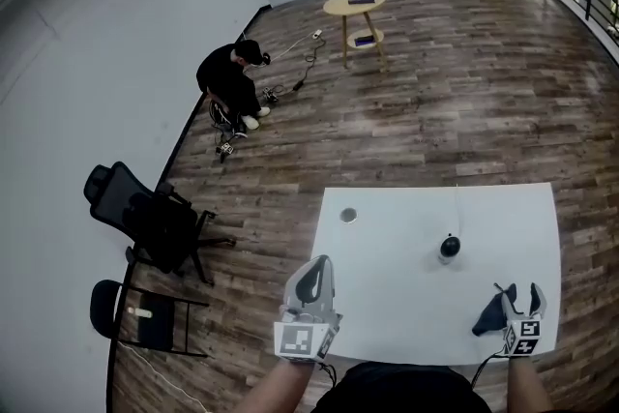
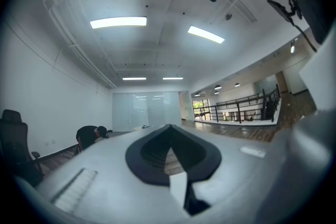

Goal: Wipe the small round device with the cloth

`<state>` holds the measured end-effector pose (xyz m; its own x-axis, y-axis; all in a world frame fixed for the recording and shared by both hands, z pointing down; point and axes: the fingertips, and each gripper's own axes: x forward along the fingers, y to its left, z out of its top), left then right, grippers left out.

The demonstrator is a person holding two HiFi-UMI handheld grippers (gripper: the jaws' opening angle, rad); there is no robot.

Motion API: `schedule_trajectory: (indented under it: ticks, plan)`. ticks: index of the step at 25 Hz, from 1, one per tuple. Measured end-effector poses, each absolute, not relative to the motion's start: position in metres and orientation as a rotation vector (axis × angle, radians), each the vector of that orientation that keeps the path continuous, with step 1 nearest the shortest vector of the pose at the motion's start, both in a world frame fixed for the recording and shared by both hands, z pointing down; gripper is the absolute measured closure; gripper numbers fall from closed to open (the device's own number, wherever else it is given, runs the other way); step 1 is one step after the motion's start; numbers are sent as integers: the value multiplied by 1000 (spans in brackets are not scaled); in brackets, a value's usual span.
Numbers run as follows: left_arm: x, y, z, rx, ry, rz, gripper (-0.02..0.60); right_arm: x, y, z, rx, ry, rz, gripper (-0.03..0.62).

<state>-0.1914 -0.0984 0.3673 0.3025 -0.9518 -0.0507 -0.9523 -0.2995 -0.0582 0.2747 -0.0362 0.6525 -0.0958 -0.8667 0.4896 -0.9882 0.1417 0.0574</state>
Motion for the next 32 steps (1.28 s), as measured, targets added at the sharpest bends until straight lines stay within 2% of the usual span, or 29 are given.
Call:
schedule_trajectory:
  ticks: [8,13,23,26,32]
  plan:
    - [-207,-96,391,-2453,1751,-97,575,271,-34,650,1792,-2013,403,233]
    - [-206,-95,366,-2450,1807,30,575,264,-37,652,1790,-2023,397,233]
    - [-210,-79,358,-2412,1883,59,575,261,-52,674,1761,-2082,382,233]
    - [-214,-87,357,-2427,1775,4,575,261,-39,666,1821,-2034,411,233]
    - [-223,-114,376,-2540,1679,-52,575,214,-40,674,1789,-1998,457,233]
